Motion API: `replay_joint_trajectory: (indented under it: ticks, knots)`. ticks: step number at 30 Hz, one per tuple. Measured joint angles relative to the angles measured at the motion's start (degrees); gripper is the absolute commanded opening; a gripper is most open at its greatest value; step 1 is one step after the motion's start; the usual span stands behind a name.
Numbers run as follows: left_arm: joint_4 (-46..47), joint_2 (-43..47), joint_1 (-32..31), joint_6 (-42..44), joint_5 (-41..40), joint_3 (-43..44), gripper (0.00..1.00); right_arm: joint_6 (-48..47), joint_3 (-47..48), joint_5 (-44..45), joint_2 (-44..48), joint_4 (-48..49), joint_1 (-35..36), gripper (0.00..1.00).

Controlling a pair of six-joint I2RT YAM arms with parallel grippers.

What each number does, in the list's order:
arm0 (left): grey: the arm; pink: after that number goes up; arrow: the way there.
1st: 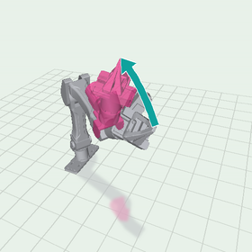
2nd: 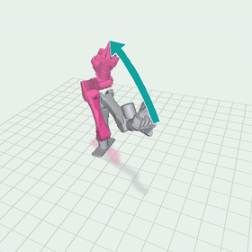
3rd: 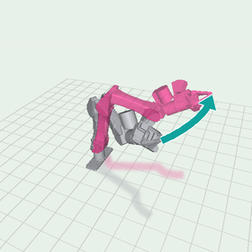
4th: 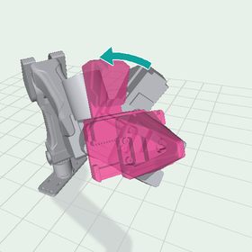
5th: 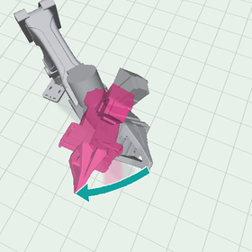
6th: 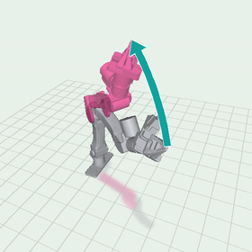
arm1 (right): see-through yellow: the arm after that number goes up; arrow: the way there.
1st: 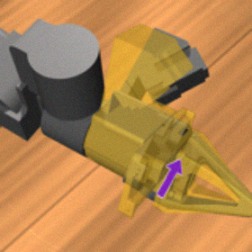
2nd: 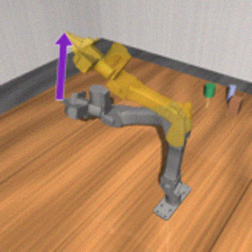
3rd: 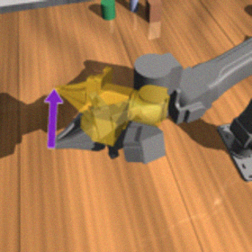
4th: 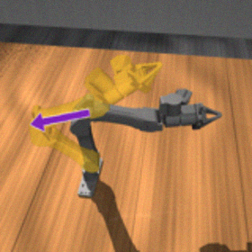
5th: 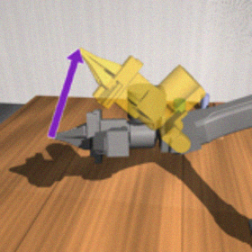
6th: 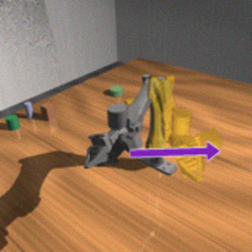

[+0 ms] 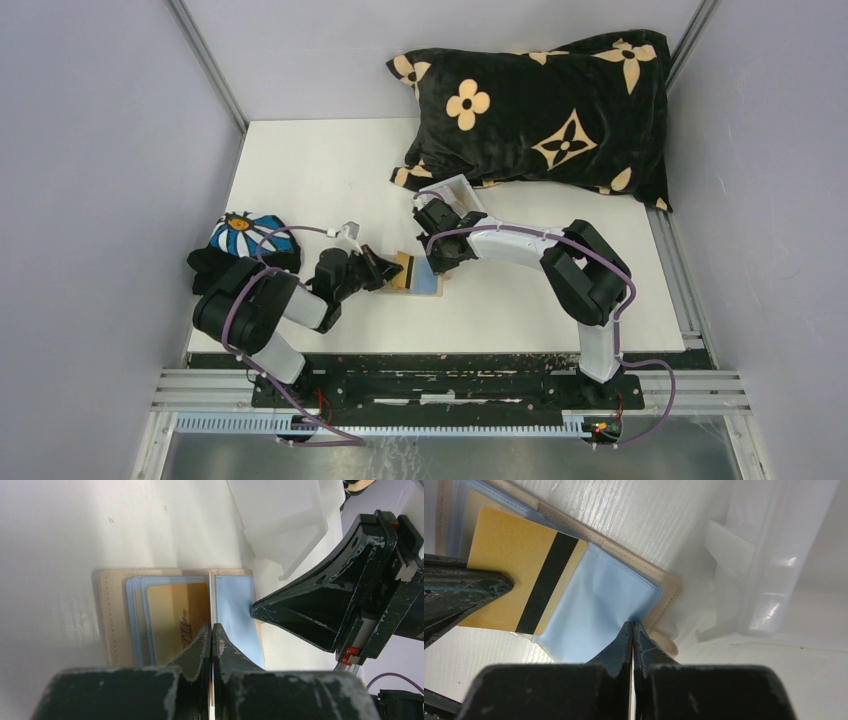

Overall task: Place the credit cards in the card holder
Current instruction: Insert the credit card into the card holder.

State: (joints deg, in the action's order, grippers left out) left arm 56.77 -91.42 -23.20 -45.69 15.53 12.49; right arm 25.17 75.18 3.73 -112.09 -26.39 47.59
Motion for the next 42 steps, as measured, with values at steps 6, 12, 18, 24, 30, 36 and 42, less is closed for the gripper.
replay_joint_trajectory:
  ticks: [6, 12, 18, 24, 30, 36, 42]
  knots:
    - [0.63, -0.04, 1.22, 0.02, 1.27, 0.0, 0.03, 0.0, 0.09, -0.02, -0.09, -0.04, 0.0, 0.01]
    - [2.73, -2.51, 1.75, 0.0, 3.56, 0.26, 0.03, 0.0, 0.13, -0.02, -0.11, -0.11, 0.0, 0.01]
    - [5.38, -4.76, 2.23, 0.0, 5.38, 0.31, 0.03, 0.0, 0.13, -0.02, -0.11, -0.11, 0.0, 0.01]
    - [7.41, -6.19, 2.6, 0.0, 6.08, 0.28, 0.03, -0.02, 0.13, -0.02, -0.15, -0.11, 0.0, 0.01]
    - [9.49, -6.38, 3.34, 0.0, 6.14, -0.9, 0.03, -0.17, 0.28, -0.04, -0.24, -0.24, 0.0, 0.01]
    - [9.73, -6.36, 4.39, 0.0, 7.34, -0.98, 0.03, -0.22, 0.5, -0.09, -0.35, -0.46, 0.0, 0.01]
    - [9.84, -6.36, 4.52, 0.0, 7.61, -0.98, 0.03, -0.46, 0.5, -0.17, -0.37, -0.46, -0.02, 0.01]
